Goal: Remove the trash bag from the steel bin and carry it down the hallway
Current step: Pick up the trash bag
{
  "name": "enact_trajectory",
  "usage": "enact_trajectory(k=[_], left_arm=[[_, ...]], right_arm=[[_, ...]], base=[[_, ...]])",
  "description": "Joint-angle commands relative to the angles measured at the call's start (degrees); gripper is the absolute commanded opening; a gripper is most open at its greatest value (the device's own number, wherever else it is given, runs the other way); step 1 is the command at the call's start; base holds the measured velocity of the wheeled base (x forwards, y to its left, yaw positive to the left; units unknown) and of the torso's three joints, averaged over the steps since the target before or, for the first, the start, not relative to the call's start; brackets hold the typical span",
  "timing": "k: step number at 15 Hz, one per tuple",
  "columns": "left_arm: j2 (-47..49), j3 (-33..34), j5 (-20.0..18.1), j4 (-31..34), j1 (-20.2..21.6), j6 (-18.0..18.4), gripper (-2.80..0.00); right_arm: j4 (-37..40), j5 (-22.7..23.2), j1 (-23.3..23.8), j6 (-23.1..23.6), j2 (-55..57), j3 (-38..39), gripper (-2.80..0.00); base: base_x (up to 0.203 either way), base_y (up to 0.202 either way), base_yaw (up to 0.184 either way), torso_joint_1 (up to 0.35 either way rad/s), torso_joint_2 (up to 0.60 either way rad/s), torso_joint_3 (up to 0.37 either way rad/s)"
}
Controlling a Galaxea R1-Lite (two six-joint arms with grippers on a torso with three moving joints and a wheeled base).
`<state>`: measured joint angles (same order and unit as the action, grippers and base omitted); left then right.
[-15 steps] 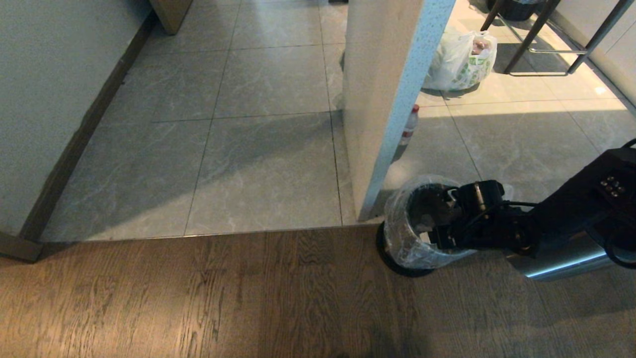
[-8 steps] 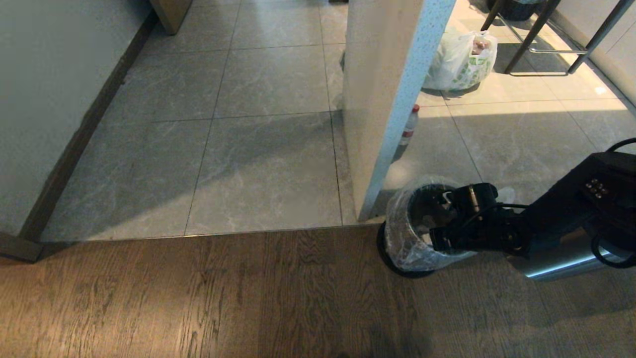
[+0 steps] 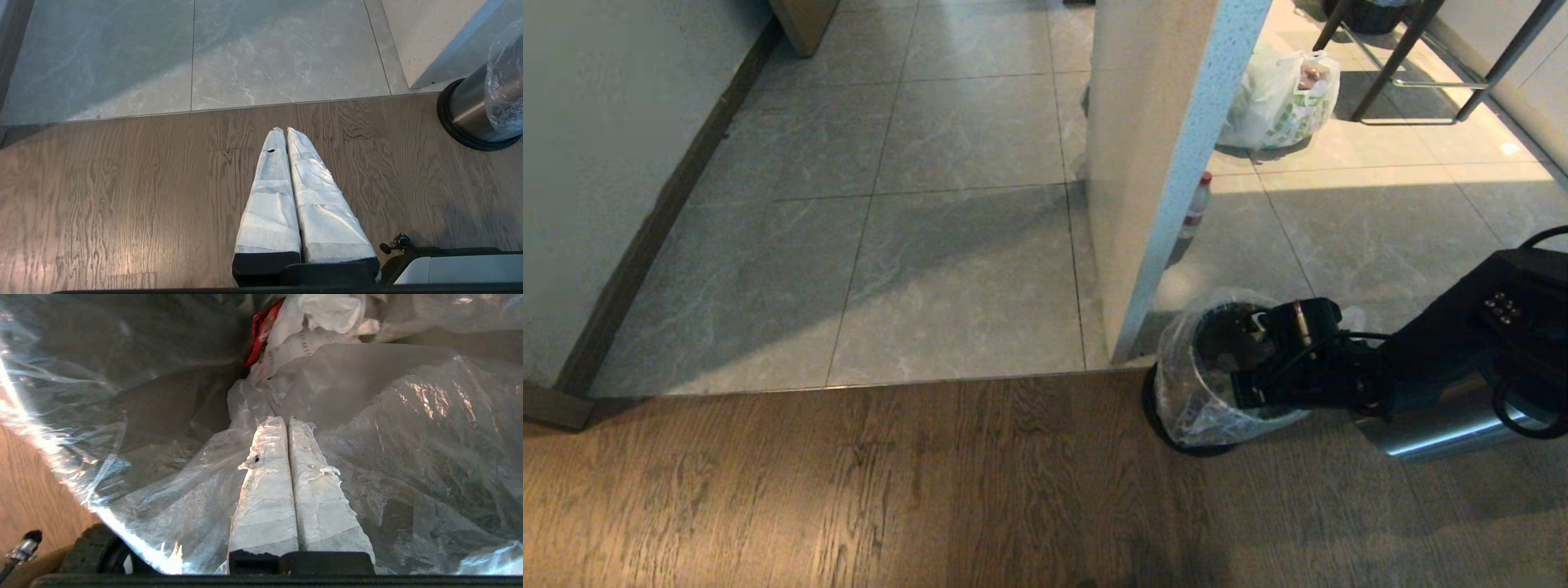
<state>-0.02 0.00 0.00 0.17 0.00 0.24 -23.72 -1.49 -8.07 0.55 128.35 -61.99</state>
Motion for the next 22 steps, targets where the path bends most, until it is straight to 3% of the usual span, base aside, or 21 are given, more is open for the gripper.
enact_trajectory(k=[1,11,17,22], left_arm=[[0.02,0.00,0.00,0.01,0.00,0.02,-2.80],[0.02,0.00,0.00,0.01,0.00,0.02,-2.80],[0.02,0.00,0.00,0.01,0.00,0.02,-2.80],[0.02,0.00,0.00,0.01,0.00,0.02,-2.80]], right_arm=[[0.04,0.04,0.02,-0.12,-1.13,-0.58,-2.80],[1.31,-0.38,2.98,-0.12,-8.29,-3.07,-2.80],[7.53,-0.92,2.24,-0.16,-24.39,9.89,-2.80],[7.93,-5.76,6.05,-0.32,-31.81,23.79,-2.80]], base=[[0.000,0.000,0.000,0.000,0.00,0.000],[0.000,0.000,0.000,0.000,0.00,0.000],[0.000,0.000,0.000,0.000,0.00,0.000],[0.000,0.000,0.000,0.000,0.00,0.000]])
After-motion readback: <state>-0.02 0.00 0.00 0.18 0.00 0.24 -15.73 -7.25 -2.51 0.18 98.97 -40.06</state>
